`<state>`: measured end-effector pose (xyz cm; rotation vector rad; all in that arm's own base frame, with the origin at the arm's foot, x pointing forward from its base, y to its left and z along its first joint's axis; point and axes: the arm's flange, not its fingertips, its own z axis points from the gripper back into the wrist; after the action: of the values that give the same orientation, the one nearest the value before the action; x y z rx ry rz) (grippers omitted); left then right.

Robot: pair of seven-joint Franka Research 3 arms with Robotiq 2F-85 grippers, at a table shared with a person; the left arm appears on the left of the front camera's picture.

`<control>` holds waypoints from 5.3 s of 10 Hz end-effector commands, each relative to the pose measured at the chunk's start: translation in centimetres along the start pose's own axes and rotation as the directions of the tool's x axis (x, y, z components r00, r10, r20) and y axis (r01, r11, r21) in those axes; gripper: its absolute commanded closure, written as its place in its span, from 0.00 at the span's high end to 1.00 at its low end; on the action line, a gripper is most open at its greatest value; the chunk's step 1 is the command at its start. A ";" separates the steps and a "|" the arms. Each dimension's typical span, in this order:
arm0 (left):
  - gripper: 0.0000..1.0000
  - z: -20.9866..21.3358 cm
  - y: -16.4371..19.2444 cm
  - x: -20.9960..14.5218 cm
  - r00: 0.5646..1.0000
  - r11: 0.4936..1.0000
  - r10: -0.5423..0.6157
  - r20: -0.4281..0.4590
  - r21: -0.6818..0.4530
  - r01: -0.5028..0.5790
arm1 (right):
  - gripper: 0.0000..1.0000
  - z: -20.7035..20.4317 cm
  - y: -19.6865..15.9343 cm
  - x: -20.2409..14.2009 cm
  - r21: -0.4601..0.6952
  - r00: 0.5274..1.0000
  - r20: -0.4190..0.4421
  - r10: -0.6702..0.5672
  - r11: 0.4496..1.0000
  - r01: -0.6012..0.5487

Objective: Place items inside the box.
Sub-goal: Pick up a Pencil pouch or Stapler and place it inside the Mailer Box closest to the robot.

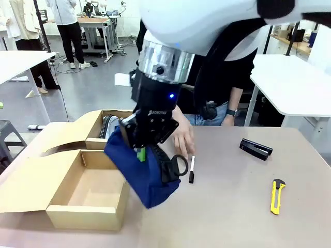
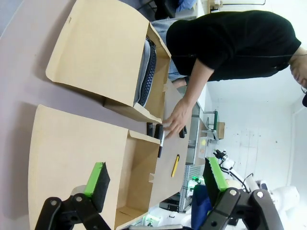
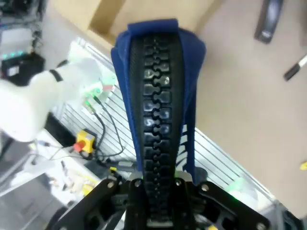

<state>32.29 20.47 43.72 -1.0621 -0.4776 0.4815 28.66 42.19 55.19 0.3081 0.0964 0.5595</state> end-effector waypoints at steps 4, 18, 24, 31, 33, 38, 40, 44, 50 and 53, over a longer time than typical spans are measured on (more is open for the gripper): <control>1.00 0.1 0.1 -0.1 1.000 1.000 -0.022 0.000 -0.017 0.022 | 0.07 3.7 -5.4 -7.6 0.180 0.953 0.147 -0.265 0.955 0.237; 1.00 0.1 0.1 -0.1 1.000 1.000 -0.022 0.000 -0.017 0.022 | 0.07 -10.0 9.6 9.2 -0.137 0.996 0.053 -0.070 0.988 0.077; 1.00 0.1 0.1 -0.1 1.000 1.000 -0.022 0.000 -0.017 0.022 | 0.07 -12.7 9.1 13.2 -0.011 0.840 0.174 -0.515 0.851 0.524; 1.00 0.1 0.1 -0.1 1.000 1.000 -0.022 0.000 -0.017 0.022 | 0.07 -19.6 6.7 15.6 -0.072 0.818 0.123 -0.562 0.817 0.572; 1.00 0.1 0.1 -0.1 1.000 1.000 -0.022 0.000 -0.017 0.022 | 0.07 -20.4 5.9 16.0 -0.071 0.807 0.111 -0.580 0.805 0.589; 1.00 0.1 0.1 -0.1 1.000 1.000 -0.022 0.000 -0.017 0.022 | 0.75 -20.3 5.6 15.8 -0.040 0.809 0.076 -0.583 0.809 0.587; 1.00 0.1 0.1 -0.1 1.000 1.000 -0.022 0.000 -0.017 0.022 | 1.00 -19.5 5.4 15.3 -0.005 0.820 0.076 -0.568 0.822 0.570; 1.00 0.1 0.1 -0.1 1.000 1.000 -0.022 0.000 -0.017 0.022 | 1.00 -9.1 0.9 7.1 0.132 0.906 0.081 -0.416 0.905 0.404; 1.00 0.1 0.1 -0.1 1.000 1.000 -0.022 0.000 -0.017 0.022 | 1.00 0.8 -16.2 -10.4 0.644 0.785 0.145 -0.602 0.660 0.387; 1.00 0.1 0.1 -0.1 1.000 1.000 -0.022 0.000 -0.017 0.022 | 1.00 1.6 -14.0 -7.0 0.585 0.763 0.131 -0.633 0.671 0.456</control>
<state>32.28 20.45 43.77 -1.0610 -0.4784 0.4800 28.18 23.60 51.66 0.9344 -0.0041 -0.1821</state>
